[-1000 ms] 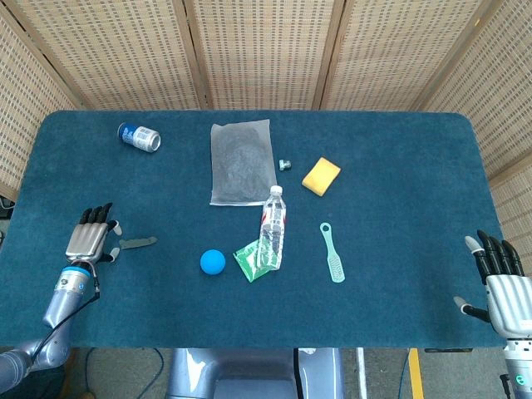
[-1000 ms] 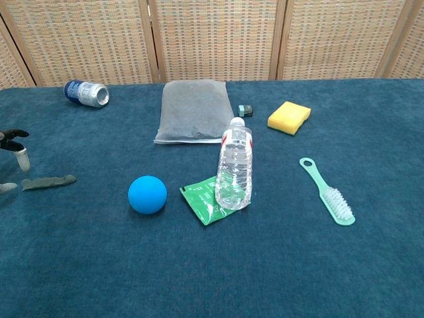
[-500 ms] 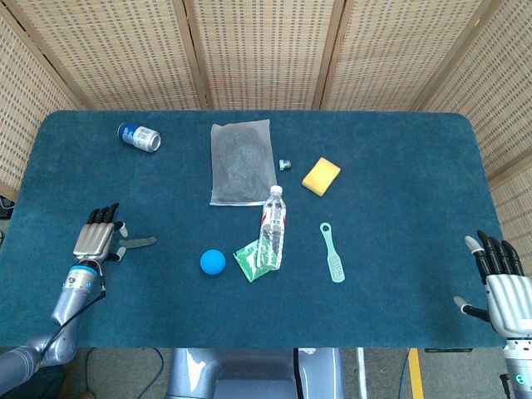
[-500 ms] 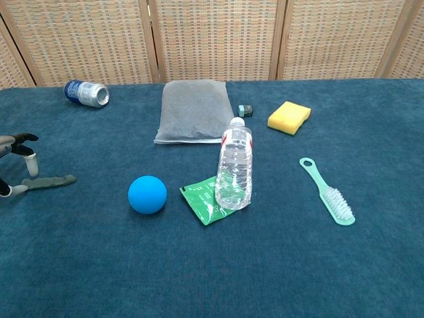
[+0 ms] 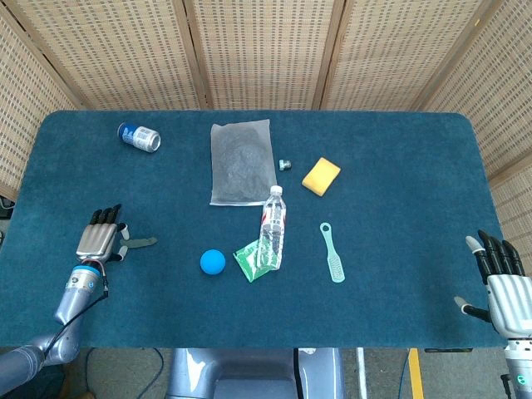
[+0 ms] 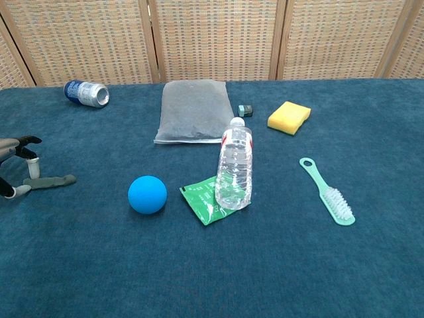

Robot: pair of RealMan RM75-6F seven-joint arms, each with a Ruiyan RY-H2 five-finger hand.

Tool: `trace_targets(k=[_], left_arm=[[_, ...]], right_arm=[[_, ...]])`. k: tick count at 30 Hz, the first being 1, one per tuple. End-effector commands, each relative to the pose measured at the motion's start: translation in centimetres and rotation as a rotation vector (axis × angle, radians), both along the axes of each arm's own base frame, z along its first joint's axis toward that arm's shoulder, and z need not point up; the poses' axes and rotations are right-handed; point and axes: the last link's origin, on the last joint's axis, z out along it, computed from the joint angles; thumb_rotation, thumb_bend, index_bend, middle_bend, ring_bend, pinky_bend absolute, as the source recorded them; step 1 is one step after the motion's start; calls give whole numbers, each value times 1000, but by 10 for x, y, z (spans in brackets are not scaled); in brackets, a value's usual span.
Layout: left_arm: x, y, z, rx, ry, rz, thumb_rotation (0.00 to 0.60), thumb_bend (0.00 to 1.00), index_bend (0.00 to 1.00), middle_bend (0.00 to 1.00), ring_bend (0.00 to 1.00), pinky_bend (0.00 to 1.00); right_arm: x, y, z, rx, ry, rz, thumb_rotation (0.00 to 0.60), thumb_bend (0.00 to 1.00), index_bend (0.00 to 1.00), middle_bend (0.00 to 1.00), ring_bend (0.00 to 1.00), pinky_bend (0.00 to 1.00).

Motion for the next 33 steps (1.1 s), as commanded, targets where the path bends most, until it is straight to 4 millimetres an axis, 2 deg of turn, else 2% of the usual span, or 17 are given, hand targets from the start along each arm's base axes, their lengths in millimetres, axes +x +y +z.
trace_targets(k=[1, 7, 11, 19, 29, 33], left_arm=[[0, 0, -1, -2, 1, 1, 600, 397, 507, 0, 0, 0], [3, 0, -4, -8, 0, -2, 600, 443, 574, 0, 0, 0], [4, 0, -5, -14, 8, -3, 600, 527, 618, 0, 0, 0], [8, 1, -3, -4, -11, -7, 600, 573, 679, 0, 0, 0], [19, 1, 21, 11, -198, -20, 600, 709, 703, 0, 0, 0], [29, 5, 30, -6, -290, -24, 600, 732, 713, 0, 0, 0]], right_arm=[[0, 0, 0, 0, -1, 1, 600, 0, 0, 0, 0, 0], [0, 1, 0, 1, -5, 2, 600, 0, 0, 0, 0, 0], [0, 1, 1, 1, -6, 2, 600, 0, 0, 0, 0, 0], [0, 0, 1, 1, -7, 3, 600, 0, 0, 0, 0, 0], [2, 0, -5, 23, 4, 5, 600, 0, 0, 0, 0, 0], [3, -1, -10, 42, 11, 7, 600, 0, 0, 0, 0, 0]])
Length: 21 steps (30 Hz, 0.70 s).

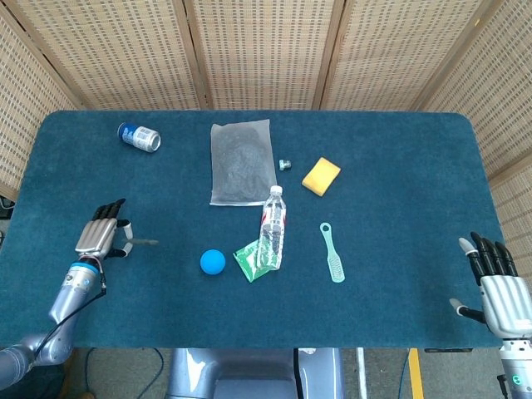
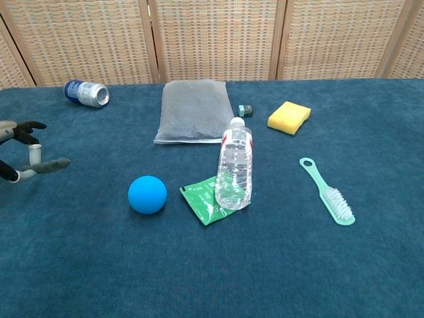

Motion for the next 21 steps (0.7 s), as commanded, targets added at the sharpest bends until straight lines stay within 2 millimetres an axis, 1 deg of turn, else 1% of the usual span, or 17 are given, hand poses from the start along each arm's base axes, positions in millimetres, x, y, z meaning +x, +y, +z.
trace_targets(k=[1, 4, 5, 7, 10, 14, 17, 20, 21], left_arm=[[11, 4, 9, -21, -87, -14, 600, 736, 717, 0, 0, 0], [26, 12, 13, -34, -179, -34, 600, 740, 725, 0, 0, 0], [35, 15, 12, -45, -231, -39, 600, 742, 725, 0, 0, 0], [46, 20, 11, -65, -268, -63, 600, 757, 724, 0, 0, 0], [68, 26, 7, -87, -307, -125, 600, 770, 731, 0, 0, 0], [103, 31, -4, -112, -461, -167, 600, 767, 753, 0, 0, 0], [124, 36, -12, -117, -528, -200, 600, 758, 776, 0, 0, 0], [143, 39, -20, -118, -598, -217, 600, 756, 780, 0, 0, 0], [153, 41, -23, -119, -627, -228, 600, 756, 780, 0, 0, 0]], right_arm=[[1, -2, -3, 11, 1, 7, 600, 0, 0, 0, 0, 0], [7, -14, -6, 13, -37, 65, 600, 0, 0, 0, 0, 0], [10, -20, -7, 22, -69, 99, 600, 0, 7, 0, 0, 0], [12, -29, -5, 42, -114, 130, 600, 0, 32, 0, 0, 0], [19, -45, 0, 68, -168, 180, 600, 0, 84, 0, 0, 0], [37, -64, 0, 139, -246, 228, 600, 0, 149, 0, 0, 0], [52, -78, 0, 210, -326, 220, 600, 0, 192, 0, 0, 0], [67, -91, 1, 257, -356, 213, 600, 0, 218, 0, 0, 0], [75, -97, 1, 268, -369, 220, 600, 0, 233, 0, 0, 0]])
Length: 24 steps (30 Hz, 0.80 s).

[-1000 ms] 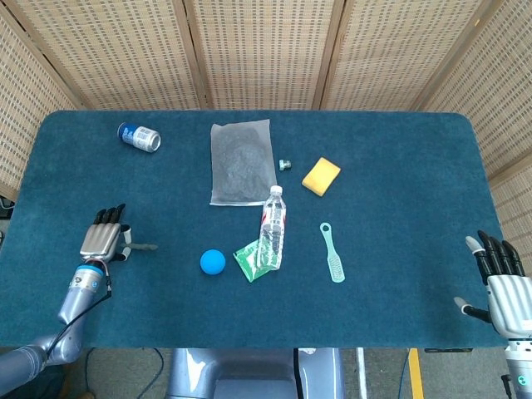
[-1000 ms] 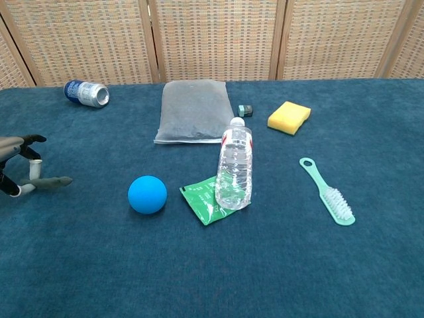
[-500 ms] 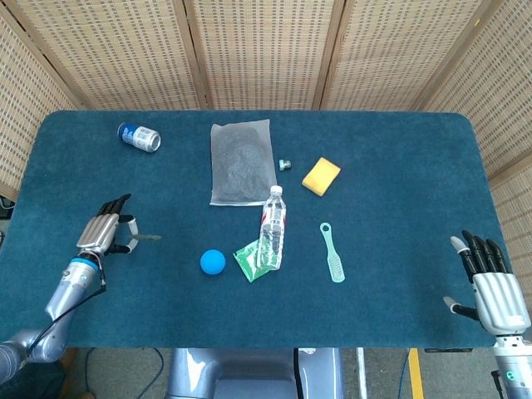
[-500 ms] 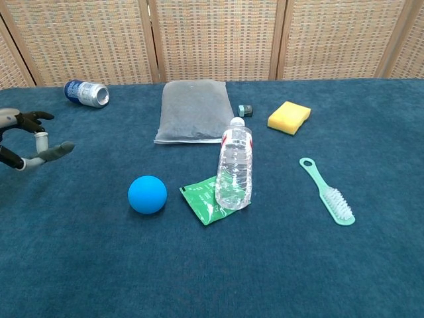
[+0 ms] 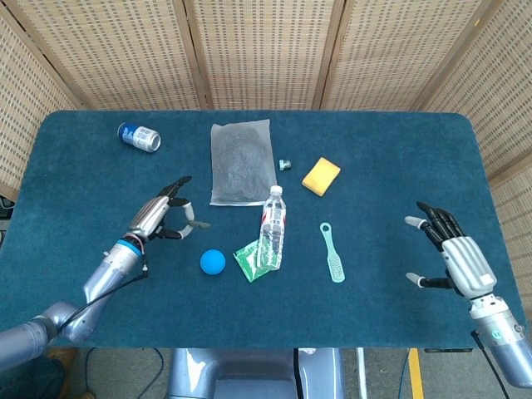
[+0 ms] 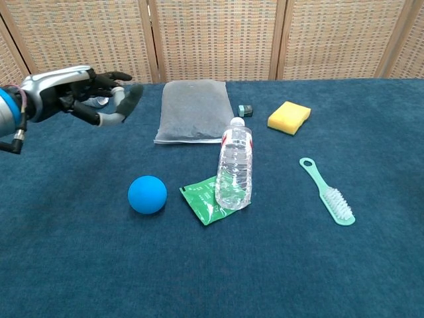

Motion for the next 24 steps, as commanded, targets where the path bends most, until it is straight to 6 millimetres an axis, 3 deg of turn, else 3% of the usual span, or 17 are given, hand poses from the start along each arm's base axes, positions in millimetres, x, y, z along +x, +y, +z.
trace_targets(k=[1, 7, 11, 15, 24], left_arm=[[31, 5, -11, -3, -95, -33, 600, 756, 781, 0, 0, 0], [68, 7, -36, -41, -161, -58, 600, 753, 782, 0, 0, 0], [85, 7, -52, -57, -194, -57, 600, 748, 782, 0, 0, 0], [97, 9, -64, -62, -207, -55, 600, 745, 783, 0, 0, 0], [118, 13, -78, -79, -226, -50, 600, 744, 784, 0, 0, 0]], right_arm=[[30, -25, 4, 60, -50, 20, 600, 0, 245, 0, 0, 0], [63, -53, -2, 134, -114, 2, 600, 16, 296, 0, 0, 0], [84, -67, -11, 203, -172, -29, 600, 92, 320, 0, 0, 0], [99, -76, -19, 241, -193, -33, 600, 168, 363, 0, 0, 0], [124, -87, -42, 253, -163, -1, 600, 224, 429, 0, 0, 0]])
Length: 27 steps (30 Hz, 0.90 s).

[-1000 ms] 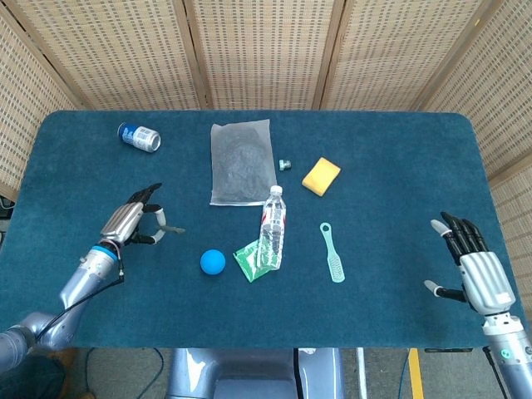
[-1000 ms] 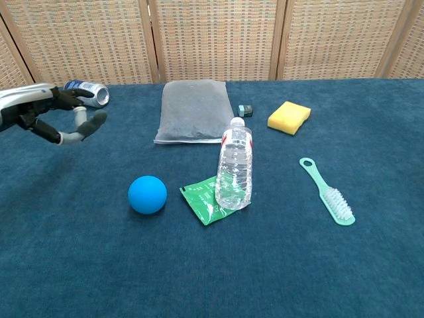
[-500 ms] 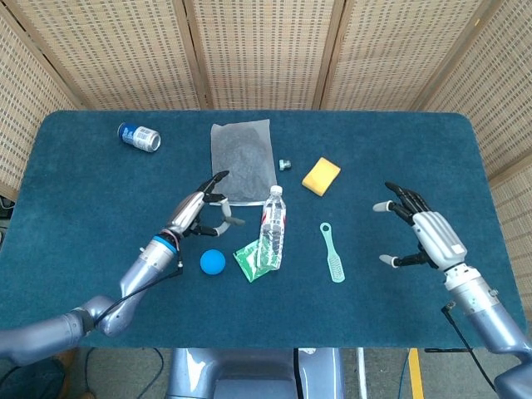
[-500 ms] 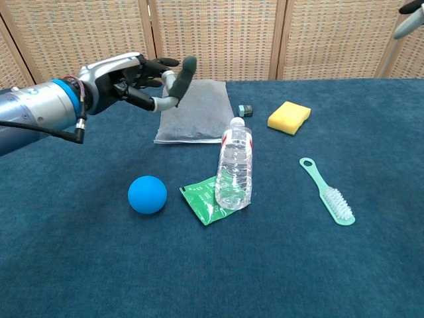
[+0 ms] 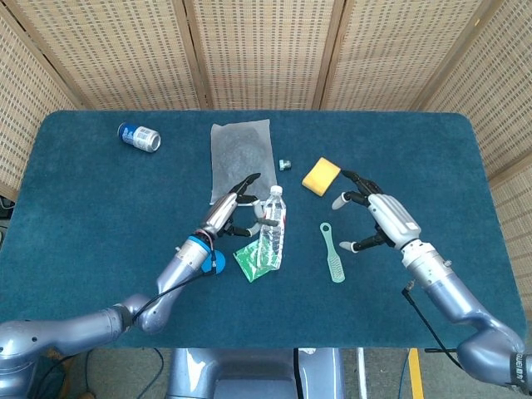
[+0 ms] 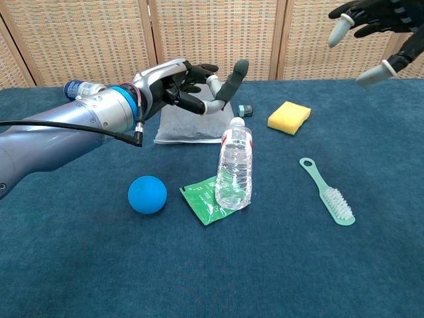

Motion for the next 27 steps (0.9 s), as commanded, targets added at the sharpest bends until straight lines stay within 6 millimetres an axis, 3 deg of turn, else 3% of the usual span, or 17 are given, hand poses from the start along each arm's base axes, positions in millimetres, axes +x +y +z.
trace_targets(k=[1, 14, 27], left_arm=[[8, 1, -3, -12, -11, 1, 600, 744, 784, 0, 0, 0], [33, -7, -16, -51, -20, 3, 600, 744, 785, 0, 0, 0], [33, -10, -11, -47, -50, 23, 600, 744, 785, 0, 0, 0]], right_arm=[[13, -4, -12, 13, 4, 17, 600, 230, 437, 0, 0, 0], [55, -10, -38, 53, -16, 27, 600, 339, 480, 0, 0, 0], [72, -5, -56, 58, -18, 34, 600, 432, 507, 0, 0, 0]])
